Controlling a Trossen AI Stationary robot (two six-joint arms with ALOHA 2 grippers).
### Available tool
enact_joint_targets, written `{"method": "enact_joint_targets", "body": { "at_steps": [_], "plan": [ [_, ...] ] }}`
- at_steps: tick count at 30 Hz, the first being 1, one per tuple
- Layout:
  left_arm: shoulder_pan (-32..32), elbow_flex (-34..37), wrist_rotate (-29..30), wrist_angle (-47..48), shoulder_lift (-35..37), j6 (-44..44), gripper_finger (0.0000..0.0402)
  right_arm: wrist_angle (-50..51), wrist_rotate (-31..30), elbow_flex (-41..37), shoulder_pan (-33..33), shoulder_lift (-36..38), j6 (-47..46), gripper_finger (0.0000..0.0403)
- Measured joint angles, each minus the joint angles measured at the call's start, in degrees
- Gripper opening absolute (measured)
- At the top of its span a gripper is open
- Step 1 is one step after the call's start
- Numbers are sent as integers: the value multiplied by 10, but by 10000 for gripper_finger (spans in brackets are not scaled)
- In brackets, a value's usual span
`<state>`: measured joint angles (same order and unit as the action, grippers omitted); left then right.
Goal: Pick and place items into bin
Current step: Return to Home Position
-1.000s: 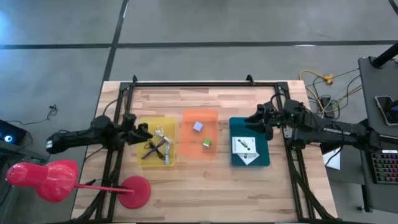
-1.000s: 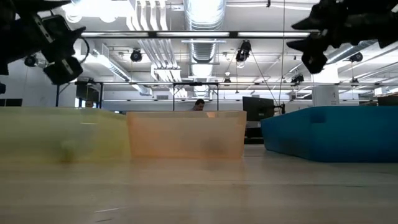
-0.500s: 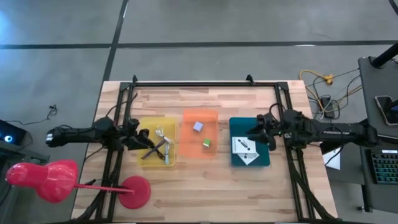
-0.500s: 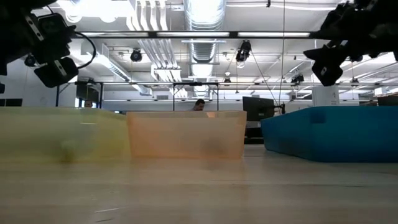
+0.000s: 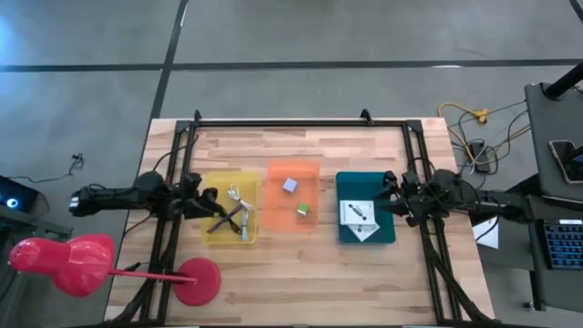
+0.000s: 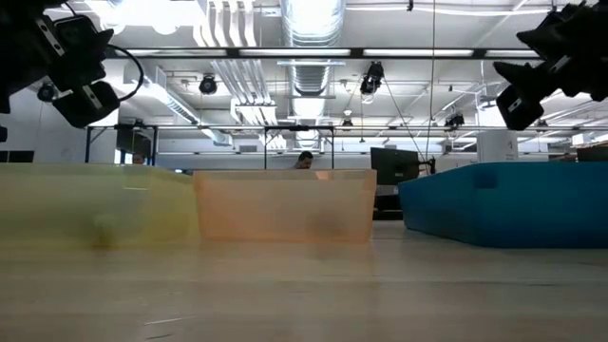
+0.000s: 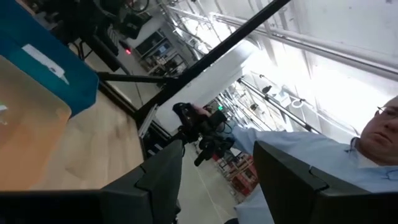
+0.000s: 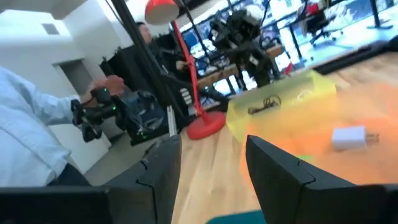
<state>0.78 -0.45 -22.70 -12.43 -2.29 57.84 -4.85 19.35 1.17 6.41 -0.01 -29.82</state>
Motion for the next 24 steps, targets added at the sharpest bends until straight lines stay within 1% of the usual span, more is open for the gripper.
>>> {"method": "enact_joint_targets", "body": {
  "at_steps": [10, 18, 24],
  "plan": [
    [0, 0, 0, -2, -22, 0, 183, -1, -3, -6, -74, -6, 0, 167],
    [0, 0, 0, -1, -32, 0, 183, -1, -3, -6, -79, -21, 0, 167],
    [0, 1, 0, -1, -31, 0, 183, -2, -4, -6, -79, -17, 0, 166]
  ]
}}
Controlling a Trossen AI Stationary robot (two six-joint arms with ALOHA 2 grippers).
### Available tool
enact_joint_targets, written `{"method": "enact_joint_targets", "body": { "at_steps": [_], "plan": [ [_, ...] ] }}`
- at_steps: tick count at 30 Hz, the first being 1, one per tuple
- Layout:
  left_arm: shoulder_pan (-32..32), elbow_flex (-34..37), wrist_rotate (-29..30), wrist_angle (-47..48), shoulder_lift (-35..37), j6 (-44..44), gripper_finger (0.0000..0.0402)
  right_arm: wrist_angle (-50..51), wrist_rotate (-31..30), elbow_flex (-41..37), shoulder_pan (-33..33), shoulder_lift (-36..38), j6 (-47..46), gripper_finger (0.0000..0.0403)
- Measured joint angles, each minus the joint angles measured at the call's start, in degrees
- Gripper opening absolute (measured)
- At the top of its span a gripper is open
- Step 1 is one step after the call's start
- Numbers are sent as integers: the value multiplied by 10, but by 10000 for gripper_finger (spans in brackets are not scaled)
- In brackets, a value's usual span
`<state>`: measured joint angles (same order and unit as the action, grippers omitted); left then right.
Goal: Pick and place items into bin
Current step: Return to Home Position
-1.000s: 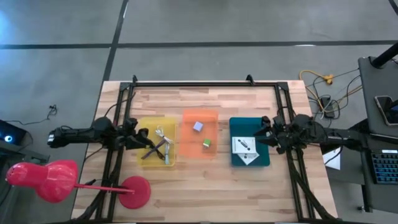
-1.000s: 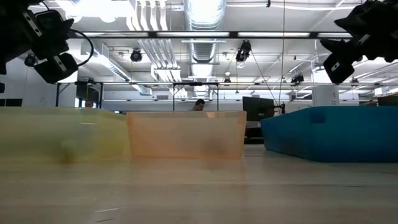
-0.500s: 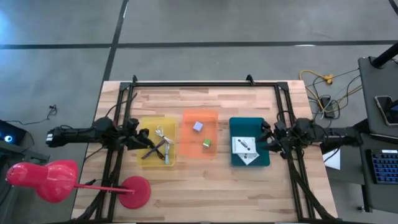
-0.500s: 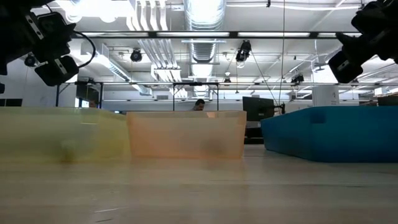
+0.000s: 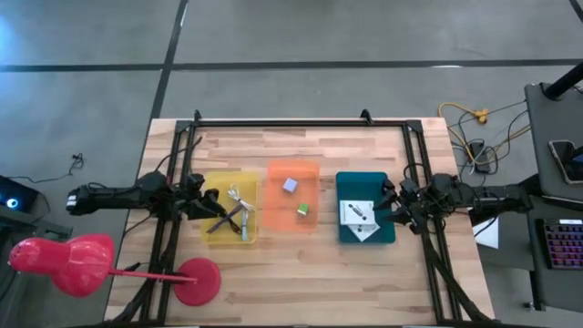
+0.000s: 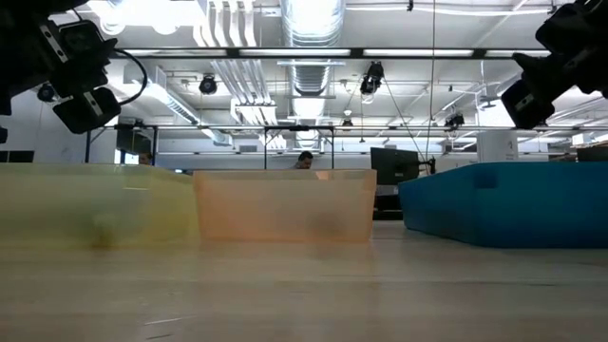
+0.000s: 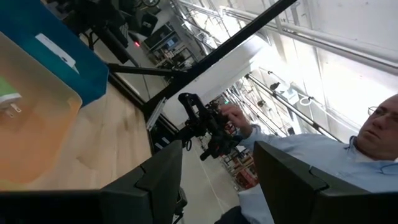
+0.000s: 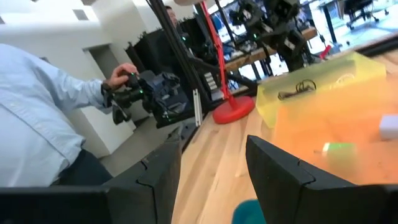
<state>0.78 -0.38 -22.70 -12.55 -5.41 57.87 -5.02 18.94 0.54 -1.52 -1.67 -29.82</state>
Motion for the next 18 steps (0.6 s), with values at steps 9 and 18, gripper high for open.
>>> {"method": "enact_joint_targets", "body": {
  "at_steps": [9, 18],
  "plan": [
    [1, 0, 0, 0, 4, 0, 183, 5, 0, 0, 2, 16, 0, 166],
    [2, 0, 0, 0, 7, 0, 183, 5, 0, 0, 2, 11, 0, 166]
  ]
}}
